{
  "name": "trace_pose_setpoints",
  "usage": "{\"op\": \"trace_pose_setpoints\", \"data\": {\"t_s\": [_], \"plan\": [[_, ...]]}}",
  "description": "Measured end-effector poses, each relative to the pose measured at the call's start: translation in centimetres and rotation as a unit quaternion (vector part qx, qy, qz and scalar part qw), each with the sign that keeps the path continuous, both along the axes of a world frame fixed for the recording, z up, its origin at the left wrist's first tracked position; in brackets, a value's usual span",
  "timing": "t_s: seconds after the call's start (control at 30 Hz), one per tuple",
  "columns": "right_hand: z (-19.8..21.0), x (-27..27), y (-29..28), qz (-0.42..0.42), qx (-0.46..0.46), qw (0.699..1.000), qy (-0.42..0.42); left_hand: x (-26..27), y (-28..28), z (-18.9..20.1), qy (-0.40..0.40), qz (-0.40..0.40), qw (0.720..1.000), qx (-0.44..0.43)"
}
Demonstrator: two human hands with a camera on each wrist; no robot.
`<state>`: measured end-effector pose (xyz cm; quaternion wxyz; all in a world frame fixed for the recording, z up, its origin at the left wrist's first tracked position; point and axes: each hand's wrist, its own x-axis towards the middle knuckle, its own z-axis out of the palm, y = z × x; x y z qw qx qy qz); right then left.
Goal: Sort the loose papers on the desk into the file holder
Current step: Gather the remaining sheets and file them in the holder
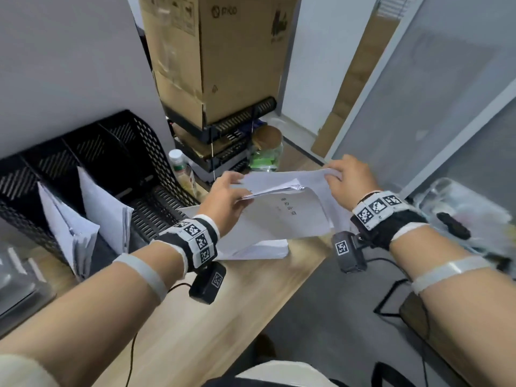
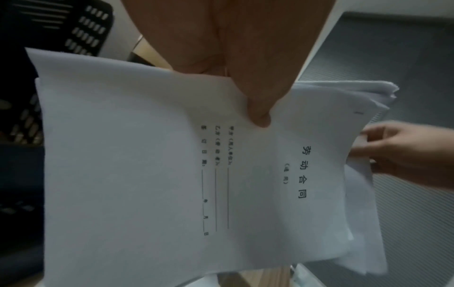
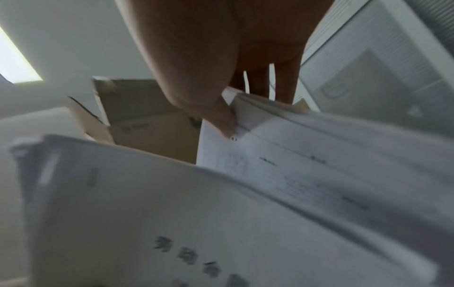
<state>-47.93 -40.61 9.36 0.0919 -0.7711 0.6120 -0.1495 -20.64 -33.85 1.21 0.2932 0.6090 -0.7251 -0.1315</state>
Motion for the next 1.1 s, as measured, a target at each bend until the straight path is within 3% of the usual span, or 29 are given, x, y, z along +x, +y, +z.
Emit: {"op": "trace_pose_setpoints", "data": {"t_s": [0.17,0.27,0.4,0.5,0.53,0.67,0.73,0.9,1.1], "plan": [[4.8,3.3,1.5,0.159,0.061,0.981,-0.088,-0.4,-0.2,1.7,0.014,-0.074,0.994,-0.076],[5.0,4.9,1.9,0.195,0.1,0.957,-0.188,0.1,0.8,1.7,0.085,-0.079,0.99,-0.077],[2.9,5.0,1.4,0.084,0.094,0.933,-0.338,2.1,2.5,0.6,0.162,-0.013,0.985,-0.058],[-0.3,3.9,1.7,0.017,0.172,0.924,-0.34,4.1,4.1,-0.2,0.208,0.055,0.975,-0.047],[-1.4,3.6,2.1,0.009,0.223,0.911,-0.348,4.6,4.6,-0.3,0.221,0.074,0.971,-0.043],[-6.8,5.5,3.7,-0.022,0.396,0.809,-0.435,6.4,6.3,-0.4,0.275,0.104,0.956,-0.01],[-8.9,7.6,4.5,-0.043,0.438,0.782,-0.442,7.1,6.8,-0.4,0.315,0.104,0.943,0.015],[-11.4,11.0,4.9,-0.072,0.461,0.702,-0.538,8.6,8.1,-0.6,0.323,0.075,0.943,0.013],[-11.8,12.9,3.8,-0.075,0.451,0.736,-0.5,9.5,10.4,-0.1,0.351,0.04,0.934,0.057]]}}
